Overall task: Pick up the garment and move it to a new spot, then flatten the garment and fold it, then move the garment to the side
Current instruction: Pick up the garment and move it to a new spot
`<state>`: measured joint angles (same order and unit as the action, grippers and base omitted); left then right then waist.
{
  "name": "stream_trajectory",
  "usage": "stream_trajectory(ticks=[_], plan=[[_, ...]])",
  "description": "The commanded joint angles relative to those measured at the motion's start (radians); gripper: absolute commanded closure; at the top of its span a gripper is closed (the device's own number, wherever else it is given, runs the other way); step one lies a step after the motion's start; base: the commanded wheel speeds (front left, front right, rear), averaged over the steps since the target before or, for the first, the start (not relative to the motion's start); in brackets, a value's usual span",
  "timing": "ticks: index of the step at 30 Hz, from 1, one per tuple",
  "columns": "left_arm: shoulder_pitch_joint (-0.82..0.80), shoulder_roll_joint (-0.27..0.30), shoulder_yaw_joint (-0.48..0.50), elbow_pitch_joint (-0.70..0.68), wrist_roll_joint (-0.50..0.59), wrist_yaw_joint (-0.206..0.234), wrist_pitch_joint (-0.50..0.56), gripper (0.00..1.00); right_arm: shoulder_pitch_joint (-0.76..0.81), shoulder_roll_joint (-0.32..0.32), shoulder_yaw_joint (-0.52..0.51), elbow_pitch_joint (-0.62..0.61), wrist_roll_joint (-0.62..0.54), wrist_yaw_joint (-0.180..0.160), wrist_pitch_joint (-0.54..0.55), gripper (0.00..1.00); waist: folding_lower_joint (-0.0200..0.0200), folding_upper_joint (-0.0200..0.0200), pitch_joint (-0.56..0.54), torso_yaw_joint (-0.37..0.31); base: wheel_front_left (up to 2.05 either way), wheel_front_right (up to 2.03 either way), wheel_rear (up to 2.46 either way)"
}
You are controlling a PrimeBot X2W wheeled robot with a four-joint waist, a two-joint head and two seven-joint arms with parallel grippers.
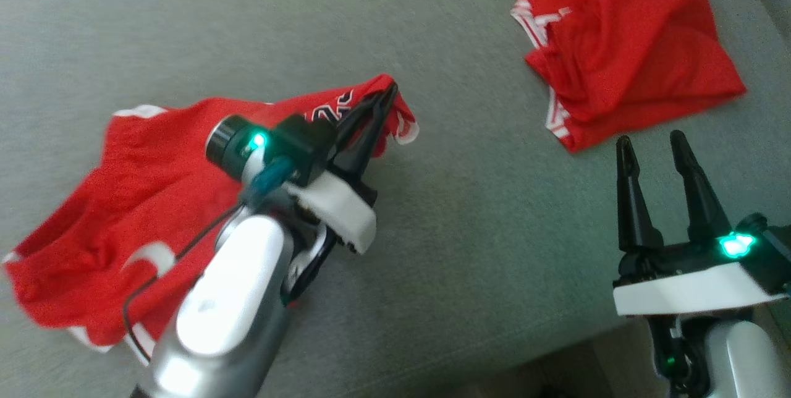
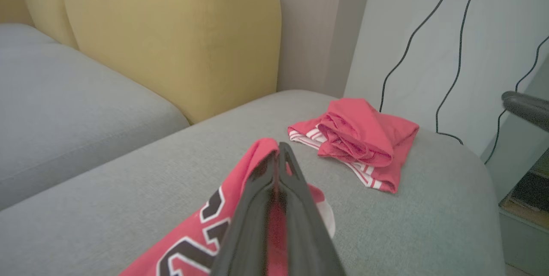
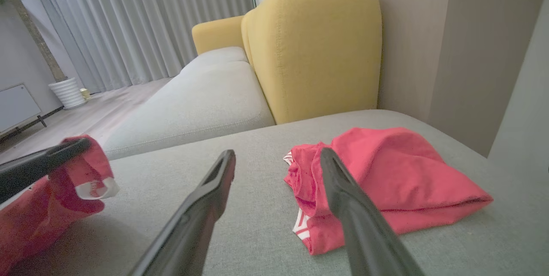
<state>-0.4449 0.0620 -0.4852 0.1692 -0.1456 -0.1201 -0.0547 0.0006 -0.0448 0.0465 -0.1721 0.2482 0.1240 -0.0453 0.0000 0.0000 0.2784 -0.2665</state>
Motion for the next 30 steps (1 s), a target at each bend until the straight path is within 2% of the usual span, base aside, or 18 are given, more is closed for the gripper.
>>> stream_trajectory(ticks=[1, 7, 8, 9, 10, 17, 22, 25, 30], plan=[[-0.061, 0.004, 0.013, 0.005, 0.0, -0.003, 0.008, 1.0, -0.031, -0.005, 0.029, -0.021, 0.018, 0.007, -0.02, 0.0, 0.0, 0.0, 0.088, -0.082, 0.0, 0.0, 0.0], [-0.16, 0.01, -0.046, 0.197, -0.02, -0.008, 0.045, 1.0, -0.055, -0.005, 0.044, 0.026, 0.051, 0.007, -0.069, 0.0, 0.0, 0.0, 0.143, -0.112, 0.0, 0.0, 0.0], [-0.171, 0.01, -0.055, 0.225, -0.027, -0.009, 0.048, 0.93, -0.058, -0.005, 0.047, 0.033, 0.054, 0.007, -0.075, 0.0, 0.0, 0.0, 0.146, -0.113, 0.0, 0.0, 0.0], [-0.18, 0.011, -0.063, 0.251, -0.031, -0.009, 0.051, 0.49, -0.062, -0.005, 0.049, 0.04, 0.056, 0.007, -0.08, 0.0, 0.0, 0.0, 0.148, -0.112, 0.0, 0.0, 0.0], [-0.188, 0.012, -0.073, 0.272, -0.035, -0.009, 0.052, 0.0, -0.066, -0.005, 0.051, 0.046, 0.057, 0.007, -0.084, 0.0, 0.0, 0.0, 0.149, -0.11, 0.0, 0.0, 0.0], [-0.188, 0.012, -0.119, 0.284, -0.063, -0.01, -0.018, 0.0, -0.082, -0.005, 0.044, 0.073, 0.044, 0.007, -0.088, 0.0, 0.0, 0.0, 0.113, -0.059, 0.0, 0.0, 0.0], [-0.093, 0.02, -0.117, 0.188, -0.111, -0.002, -0.107, 0.0, -0.072, -0.005, 0.018, 0.071, 0.01, 0.007, -0.059, 0.0, 0.0, 0.0, 0.03, 0.031, 0.0, 0.0, 0.0], [-0.028, 0.038, -0.088, 0.125, -0.138, 0.026, -0.129, 0.0, -0.065, -0.005, 0.011, 0.061, -0.005, 0.007, -0.037, 0.0, 0.0, 0.0, -0.008, 0.072, 0.0, 0.0, 0.0], [0.058, 0.095, 0.005, 0.014, -0.156, 0.117, -0.163, 0.0, -0.051, -0.005, -0.006, 0.037, -0.028, 0.007, -0.005, 0.0, 0.0, 0.0, -0.05, 0.138, 0.0, 0.0, 0.0]])
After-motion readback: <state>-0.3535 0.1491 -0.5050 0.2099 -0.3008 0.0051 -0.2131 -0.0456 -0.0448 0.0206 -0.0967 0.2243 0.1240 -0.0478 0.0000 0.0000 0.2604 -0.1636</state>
